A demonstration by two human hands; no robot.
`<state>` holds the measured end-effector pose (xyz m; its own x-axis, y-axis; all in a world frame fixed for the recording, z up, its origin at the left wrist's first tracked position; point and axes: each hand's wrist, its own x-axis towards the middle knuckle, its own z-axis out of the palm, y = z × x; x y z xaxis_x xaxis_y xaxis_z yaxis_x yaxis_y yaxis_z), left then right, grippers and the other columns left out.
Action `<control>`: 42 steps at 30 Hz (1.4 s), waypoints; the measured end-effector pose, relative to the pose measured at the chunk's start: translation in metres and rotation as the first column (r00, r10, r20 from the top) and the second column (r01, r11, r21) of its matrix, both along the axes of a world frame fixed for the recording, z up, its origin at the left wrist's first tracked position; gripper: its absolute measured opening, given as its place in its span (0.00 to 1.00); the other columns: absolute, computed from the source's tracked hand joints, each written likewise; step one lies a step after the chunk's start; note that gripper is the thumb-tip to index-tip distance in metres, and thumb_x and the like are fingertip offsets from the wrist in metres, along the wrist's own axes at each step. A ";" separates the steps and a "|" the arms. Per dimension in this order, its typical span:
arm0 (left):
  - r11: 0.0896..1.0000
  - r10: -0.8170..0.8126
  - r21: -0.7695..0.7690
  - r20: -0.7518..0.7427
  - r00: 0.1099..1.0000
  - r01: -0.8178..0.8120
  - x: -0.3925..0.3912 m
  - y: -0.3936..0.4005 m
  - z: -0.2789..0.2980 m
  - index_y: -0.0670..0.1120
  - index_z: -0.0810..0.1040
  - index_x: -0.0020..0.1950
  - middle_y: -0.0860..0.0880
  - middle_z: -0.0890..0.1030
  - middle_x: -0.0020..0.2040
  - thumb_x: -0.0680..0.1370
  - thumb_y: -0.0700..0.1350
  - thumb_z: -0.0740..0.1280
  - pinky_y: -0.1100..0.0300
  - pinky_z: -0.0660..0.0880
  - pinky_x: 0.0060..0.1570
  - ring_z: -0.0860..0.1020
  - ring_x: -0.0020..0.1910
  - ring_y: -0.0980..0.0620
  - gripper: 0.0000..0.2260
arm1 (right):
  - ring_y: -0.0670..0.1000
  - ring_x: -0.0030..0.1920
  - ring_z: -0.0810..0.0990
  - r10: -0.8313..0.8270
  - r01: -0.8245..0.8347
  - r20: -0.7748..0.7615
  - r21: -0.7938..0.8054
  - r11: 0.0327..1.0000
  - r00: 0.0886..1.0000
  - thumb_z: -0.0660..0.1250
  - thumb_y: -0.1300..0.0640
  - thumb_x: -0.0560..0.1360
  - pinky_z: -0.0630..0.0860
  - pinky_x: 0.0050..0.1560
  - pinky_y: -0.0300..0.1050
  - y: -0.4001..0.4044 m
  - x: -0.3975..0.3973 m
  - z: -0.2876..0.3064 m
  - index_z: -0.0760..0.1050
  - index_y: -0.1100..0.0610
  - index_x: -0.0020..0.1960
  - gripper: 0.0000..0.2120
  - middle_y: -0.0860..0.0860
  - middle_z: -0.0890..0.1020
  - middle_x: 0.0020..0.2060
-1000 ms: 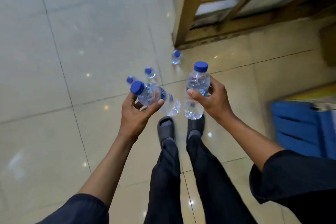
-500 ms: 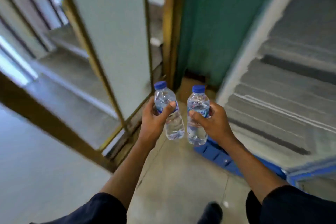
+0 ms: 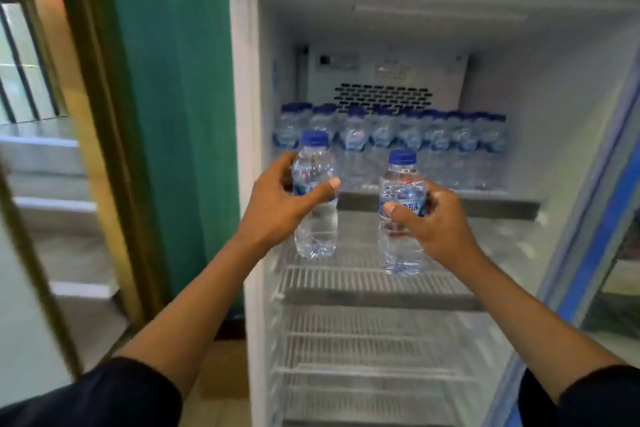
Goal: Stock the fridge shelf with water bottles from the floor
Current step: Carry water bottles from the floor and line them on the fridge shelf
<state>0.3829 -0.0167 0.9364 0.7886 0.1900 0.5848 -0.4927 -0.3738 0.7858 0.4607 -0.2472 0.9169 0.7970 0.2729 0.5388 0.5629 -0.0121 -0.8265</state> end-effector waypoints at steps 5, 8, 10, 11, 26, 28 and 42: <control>0.998 -0.042 0.052 0.066 0.997 0.038 0.081 -0.031 0.057 0.54 0.75 0.59 0.60 0.83 0.51 0.68 0.60 0.75 0.66 0.78 0.49 0.81 0.49 0.63 0.23 | 0.49 0.41 0.84 -0.138 0.133 0.170 0.040 0.990 0.976 0.76 0.45 0.63 0.81 0.42 0.44 -0.020 0.055 0.047 0.80 0.52 0.48 0.17 0.49 0.85 0.40; 0.994 -0.047 0.102 0.059 0.997 0.041 0.123 -0.042 0.071 0.59 0.71 0.56 0.65 0.78 0.48 0.70 0.59 0.75 0.77 0.72 0.41 0.77 0.45 0.74 0.20 | 0.49 0.44 0.84 -0.189 0.177 0.216 0.073 0.981 0.958 0.78 0.46 0.64 0.80 0.43 0.44 -0.024 0.086 0.064 0.79 0.57 0.52 0.22 0.52 0.85 0.44; 0.991 -0.055 0.129 0.052 0.997 0.048 0.147 -0.049 0.070 0.58 0.72 0.58 0.62 0.78 0.51 0.70 0.57 0.75 0.74 0.74 0.43 0.78 0.46 0.69 0.20 | 0.48 0.43 0.84 -0.210 0.197 0.231 0.081 0.977 0.950 0.74 0.46 0.65 0.80 0.39 0.40 -0.024 0.099 0.069 0.78 0.60 0.55 0.24 0.53 0.84 0.46; 0.989 -0.057 0.142 0.042 0.997 0.051 0.157 -0.052 0.068 0.54 0.73 0.61 0.58 0.79 0.53 0.70 0.56 0.75 0.69 0.76 0.47 0.78 0.48 0.65 0.22 | 0.46 0.43 0.84 -0.226 0.210 0.229 0.094 0.973 0.947 0.73 0.48 0.66 0.79 0.37 0.37 -0.025 0.106 0.069 0.78 0.60 0.56 0.23 0.53 0.84 0.46; 0.937 0.066 0.345 -0.027 0.997 -0.053 0.197 -0.092 0.046 0.45 0.65 0.69 0.44 0.77 0.60 0.69 0.63 0.72 0.48 0.79 0.51 0.77 0.57 0.44 0.37 | 0.36 0.39 0.82 -0.326 0.327 0.184 0.024 0.945 0.927 0.73 0.59 0.71 0.74 0.33 0.26 -0.034 0.175 0.045 0.77 0.58 0.55 0.13 0.45 0.82 0.44; 0.933 0.098 0.351 -0.043 0.994 -0.076 0.197 -0.094 0.041 0.44 0.65 0.69 0.44 0.77 0.60 0.69 0.63 0.72 0.48 0.79 0.51 0.78 0.56 0.44 0.36 | 0.37 0.39 0.82 -0.297 0.303 0.170 -0.007 0.953 0.940 0.73 0.59 0.71 0.74 0.33 0.27 -0.035 0.177 0.042 0.77 0.57 0.56 0.14 0.45 0.82 0.44; 0.651 0.083 0.735 -0.316 0.945 0.189 0.222 -0.079 0.127 0.51 0.65 0.70 0.54 0.71 0.55 0.70 0.58 0.75 0.67 0.66 0.37 0.73 0.49 0.54 0.33 | 0.34 0.43 0.81 -0.112 0.111 0.076 0.016 0.994 0.991 0.71 0.59 0.73 0.74 0.35 0.27 -0.044 0.195 0.024 0.75 0.52 0.57 0.14 0.43 0.81 0.48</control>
